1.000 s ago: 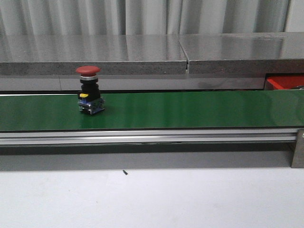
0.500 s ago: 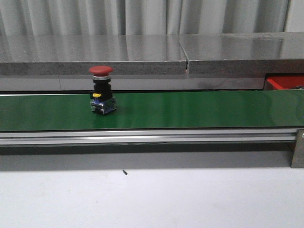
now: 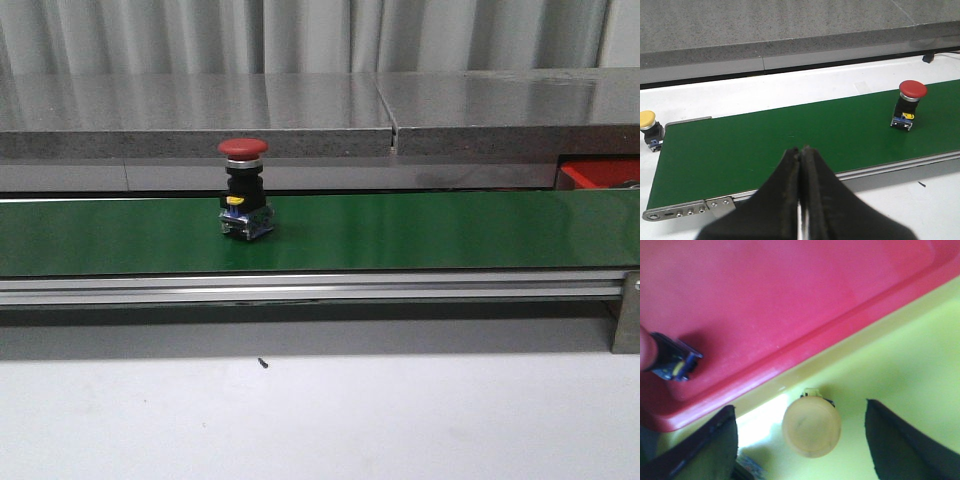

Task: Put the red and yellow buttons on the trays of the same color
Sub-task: 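Move the right gripper back over the red button on the belt, then lower the right gripper onto the red button and grasp it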

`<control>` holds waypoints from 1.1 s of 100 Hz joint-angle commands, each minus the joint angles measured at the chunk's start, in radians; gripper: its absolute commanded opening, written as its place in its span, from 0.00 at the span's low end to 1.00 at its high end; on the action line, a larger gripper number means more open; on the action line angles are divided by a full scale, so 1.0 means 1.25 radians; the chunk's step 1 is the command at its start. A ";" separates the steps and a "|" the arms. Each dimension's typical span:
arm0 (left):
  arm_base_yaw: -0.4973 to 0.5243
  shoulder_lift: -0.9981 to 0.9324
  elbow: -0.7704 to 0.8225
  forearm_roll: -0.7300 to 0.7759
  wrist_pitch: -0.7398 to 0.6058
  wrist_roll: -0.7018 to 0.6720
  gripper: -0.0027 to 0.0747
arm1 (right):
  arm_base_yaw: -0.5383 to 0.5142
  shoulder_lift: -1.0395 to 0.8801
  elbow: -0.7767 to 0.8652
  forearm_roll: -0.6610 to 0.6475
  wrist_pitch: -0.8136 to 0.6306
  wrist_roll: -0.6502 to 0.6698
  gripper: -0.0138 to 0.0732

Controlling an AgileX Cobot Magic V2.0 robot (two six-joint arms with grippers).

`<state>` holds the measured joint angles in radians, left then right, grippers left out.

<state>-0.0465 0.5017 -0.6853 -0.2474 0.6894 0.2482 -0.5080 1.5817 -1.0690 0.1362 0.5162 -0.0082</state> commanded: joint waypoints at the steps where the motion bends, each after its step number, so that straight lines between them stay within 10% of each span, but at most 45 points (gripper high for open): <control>1: -0.004 0.004 -0.022 -0.010 -0.056 -0.002 0.01 | 0.019 -0.069 -0.022 0.001 -0.031 -0.012 0.77; 110: -0.004 0.004 -0.022 -0.010 -0.056 -0.002 0.01 | 0.603 -0.164 -0.135 -0.003 0.082 -0.073 0.77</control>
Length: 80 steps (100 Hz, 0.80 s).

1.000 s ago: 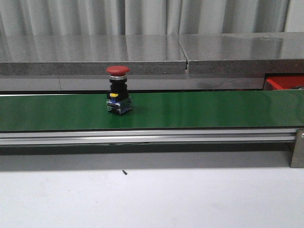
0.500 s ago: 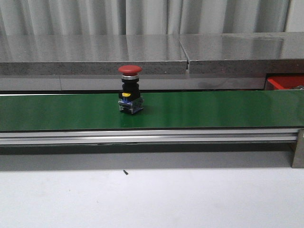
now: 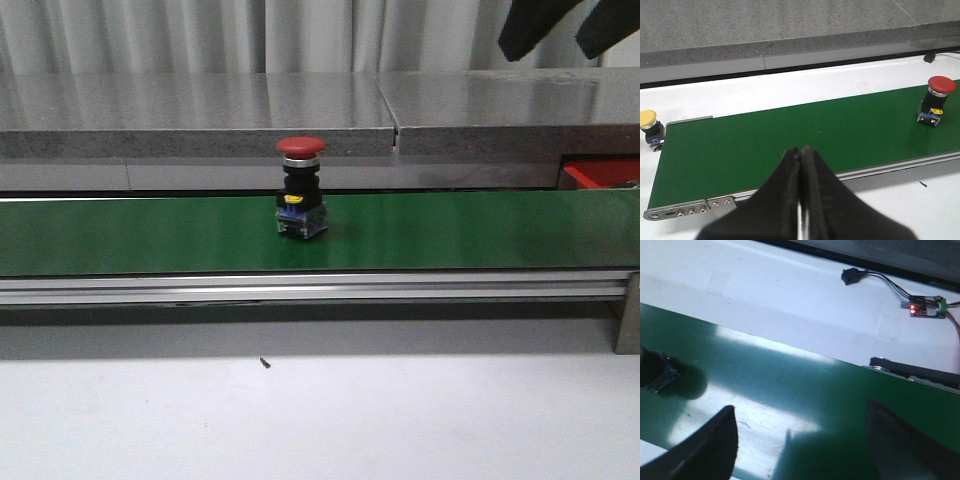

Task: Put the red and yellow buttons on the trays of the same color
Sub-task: 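Lower the right gripper onto the red button and grasp it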

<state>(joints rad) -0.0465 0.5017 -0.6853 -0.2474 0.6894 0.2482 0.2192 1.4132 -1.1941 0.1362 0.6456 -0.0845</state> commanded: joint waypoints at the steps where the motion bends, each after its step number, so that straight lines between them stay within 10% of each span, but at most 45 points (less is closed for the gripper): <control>1: -0.004 0.004 -0.022 -0.010 -0.056 -0.002 0.01 | 0.025 -0.029 -0.036 -0.002 -0.019 -0.012 0.77; 80: -0.004 0.004 -0.022 -0.010 -0.056 -0.002 0.01 | 0.173 0.300 -0.364 0.099 0.280 -0.228 0.77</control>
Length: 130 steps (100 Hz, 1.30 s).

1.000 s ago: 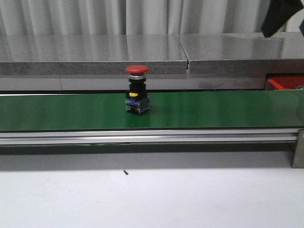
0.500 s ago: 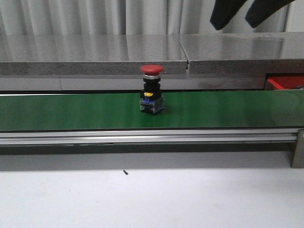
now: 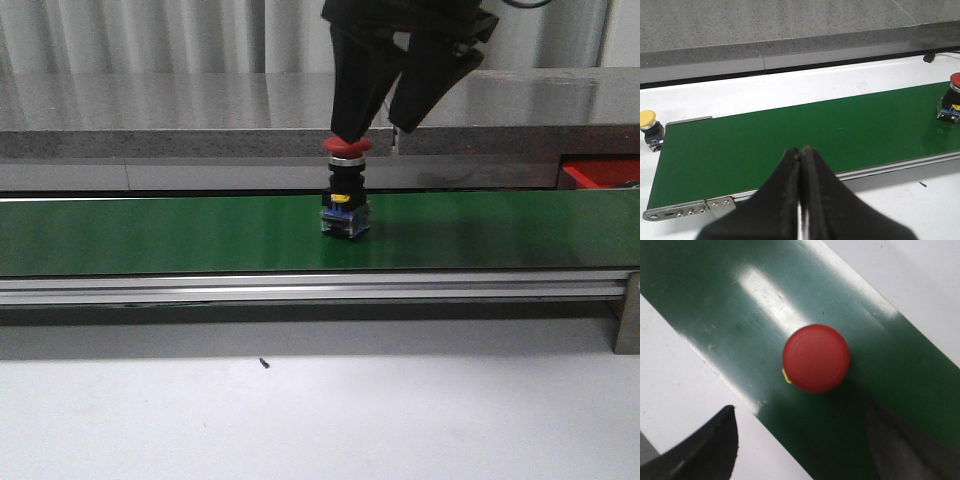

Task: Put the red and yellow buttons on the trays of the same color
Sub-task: 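Lower the right gripper onto the red button and grasp it, then carry the red button into the red tray and open the right gripper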

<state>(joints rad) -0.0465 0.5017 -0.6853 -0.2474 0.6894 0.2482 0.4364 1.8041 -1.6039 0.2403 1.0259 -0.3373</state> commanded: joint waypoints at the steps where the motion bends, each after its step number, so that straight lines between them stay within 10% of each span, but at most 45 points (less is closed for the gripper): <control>1: -0.004 0.004 -0.022 -0.010 -0.056 -0.002 0.01 | -0.001 -0.010 -0.037 0.016 -0.025 -0.029 0.77; 21: -0.004 0.004 -0.022 -0.010 -0.056 -0.002 0.01 | -0.001 0.033 -0.045 0.020 -0.077 -0.040 0.75; 59: -0.004 0.004 -0.022 -0.010 -0.056 -0.002 0.01 | -0.007 0.025 -0.045 0.011 -0.132 -0.040 0.12; 130: -0.004 0.004 -0.022 -0.010 -0.056 -0.002 0.01 | -0.392 -0.044 -0.045 -0.057 -0.224 -0.004 0.11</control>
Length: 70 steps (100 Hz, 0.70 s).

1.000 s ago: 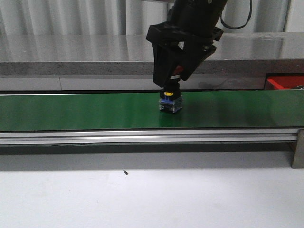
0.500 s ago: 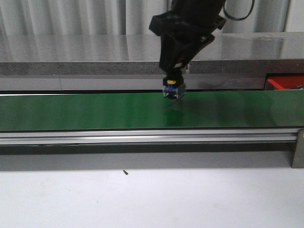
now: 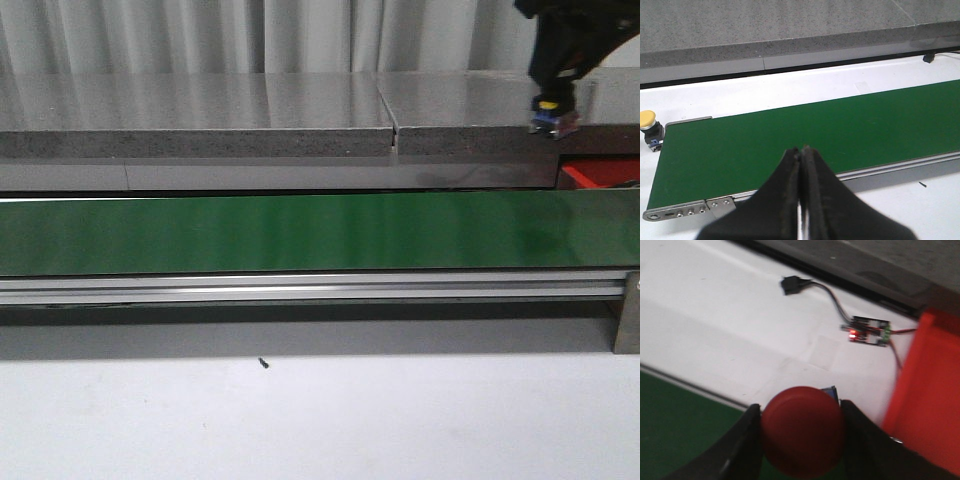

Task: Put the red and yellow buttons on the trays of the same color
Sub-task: 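Carry the red button into the red tray and open the right gripper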

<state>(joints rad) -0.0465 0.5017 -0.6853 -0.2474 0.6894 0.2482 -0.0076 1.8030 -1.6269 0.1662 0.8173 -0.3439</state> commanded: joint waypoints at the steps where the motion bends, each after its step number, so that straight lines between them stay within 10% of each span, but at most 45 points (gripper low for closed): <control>1: -0.004 0.004 -0.022 -0.010 -0.056 -0.002 0.01 | -0.044 -0.042 -0.026 0.002 -0.059 0.001 0.11; 70: -0.004 0.004 -0.022 -0.010 -0.056 -0.002 0.01 | -0.169 0.106 -0.026 0.005 -0.253 0.065 0.11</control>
<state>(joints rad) -0.0465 0.5017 -0.6853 -0.2474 0.6894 0.2482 -0.2136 1.9789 -1.6269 0.1652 0.5920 -0.2653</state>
